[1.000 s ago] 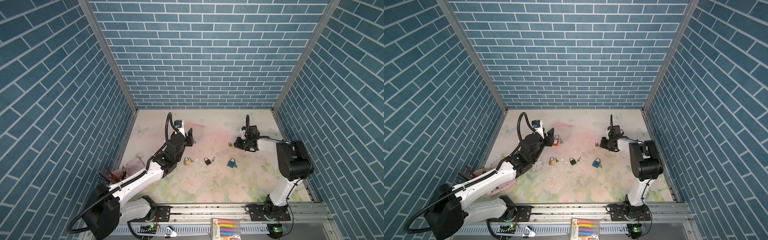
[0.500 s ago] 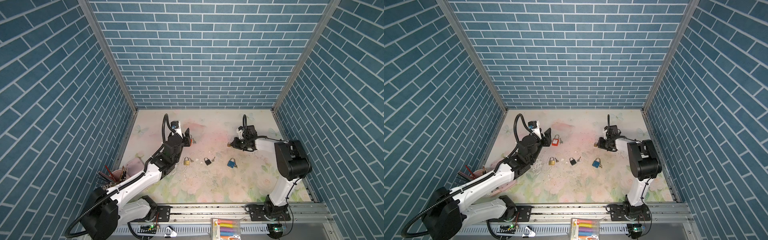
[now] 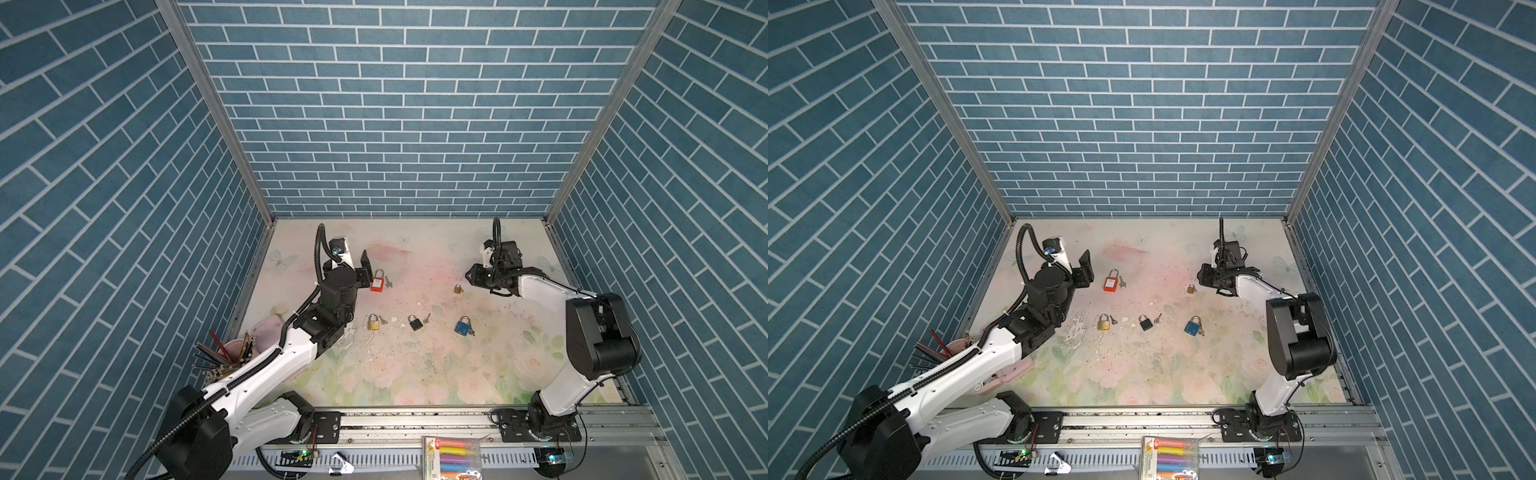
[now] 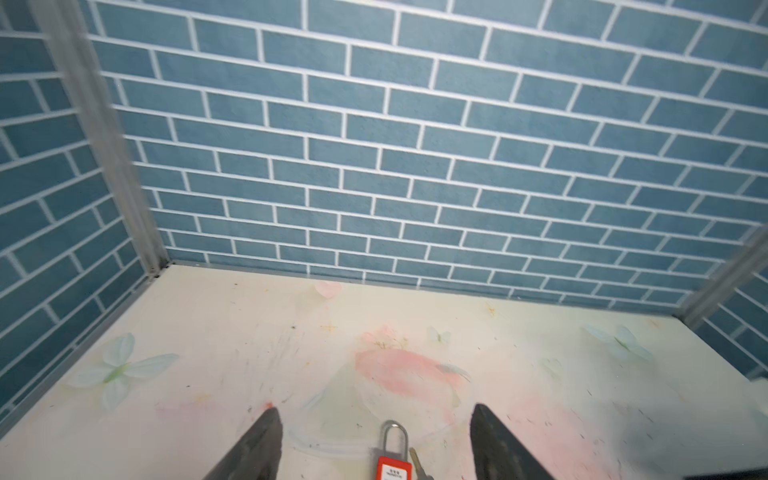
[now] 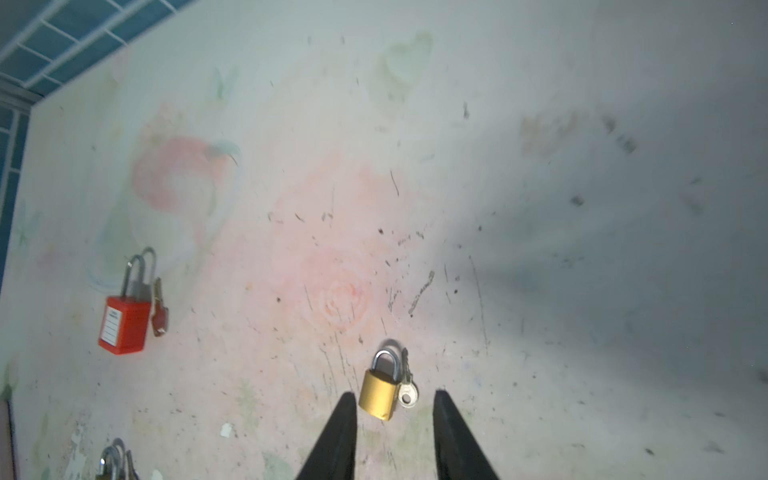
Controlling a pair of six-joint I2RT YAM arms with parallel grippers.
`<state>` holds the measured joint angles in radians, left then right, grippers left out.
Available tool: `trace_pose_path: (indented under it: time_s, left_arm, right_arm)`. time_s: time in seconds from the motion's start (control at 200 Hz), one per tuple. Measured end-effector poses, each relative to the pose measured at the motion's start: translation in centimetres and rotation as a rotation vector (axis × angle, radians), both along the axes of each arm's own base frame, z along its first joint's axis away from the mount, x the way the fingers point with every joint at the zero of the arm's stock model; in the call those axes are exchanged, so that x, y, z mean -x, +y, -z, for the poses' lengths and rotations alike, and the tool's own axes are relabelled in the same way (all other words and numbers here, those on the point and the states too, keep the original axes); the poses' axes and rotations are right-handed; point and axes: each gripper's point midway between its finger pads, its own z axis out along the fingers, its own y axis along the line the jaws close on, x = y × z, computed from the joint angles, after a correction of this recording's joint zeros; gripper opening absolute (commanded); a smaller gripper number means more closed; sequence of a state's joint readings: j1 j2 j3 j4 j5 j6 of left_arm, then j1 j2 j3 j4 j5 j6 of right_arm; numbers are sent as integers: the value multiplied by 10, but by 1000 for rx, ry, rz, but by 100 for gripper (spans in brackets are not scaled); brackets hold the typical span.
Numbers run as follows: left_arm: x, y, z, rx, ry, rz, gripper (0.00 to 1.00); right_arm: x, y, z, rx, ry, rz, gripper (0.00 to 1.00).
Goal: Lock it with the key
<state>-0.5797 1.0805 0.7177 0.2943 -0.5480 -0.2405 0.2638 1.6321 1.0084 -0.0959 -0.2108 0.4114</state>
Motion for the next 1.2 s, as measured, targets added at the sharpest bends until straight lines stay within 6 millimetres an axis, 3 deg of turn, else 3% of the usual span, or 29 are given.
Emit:
trace_pose_path:
  time_s: [0.1, 0.205, 0.275, 0.32, 0.38, 0.465, 0.545, 0.7, 0.775, 0.855, 0.955, 1.035, 1.085, 1.2]
  left_arm:
    - [5, 45, -6, -37, -50, -145, 85]
    - [17, 111, 24, -59, -33, -331, 86]
    - [27, 154, 58, -54, 23, -443, 85]
    - [36, 178, 85, -46, 67, -500, 85]
    - [48, 194, 117, -42, 124, -540, 85]
    - [50, 190, 150, -56, 195, -498, 85]
    - [41, 182, 164, -80, 235, -445, 85]
    - [19, 171, 186, -119, 279, -357, 85]
    - [7, 164, 187, -120, 259, -303, 85]
    - [-7, 156, 183, -123, 209, -244, 85]
    - [-16, 142, 188, -141, 181, -162, 86]
    - [-19, 135, 188, -154, 167, -119, 85]
    - [-21, 132, 183, -158, 148, -105, 86]
    - [-23, 129, 175, -168, 113, -89, 85]
  right_arm:
    - [2, -24, -53, 58, -193, 89, 48]
    - [19, -60, -96, 135, -429, 212, 55]
    - [34, -86, -101, 202, -553, 299, 60]
    - [44, -104, -92, 260, -598, 355, 60]
    - [55, -124, -71, 327, -608, 419, 60]
    - [67, -152, -35, 426, -554, 499, 61]
    - [69, -170, -16, 488, -514, 561, 61]
    - [57, -180, 9, 548, -469, 576, 62]
    - [45, -176, 10, 541, -467, 520, 61]
    - [35, -174, -1, 505, -534, 469, 62]
    - [38, -182, -2, 439, -605, 443, 64]
    - [48, -190, 17, 420, -576, 428, 65]
    - [49, -188, 22, 406, -561, 404, 73]
    - [44, -177, 9, 367, -627, 362, 84]
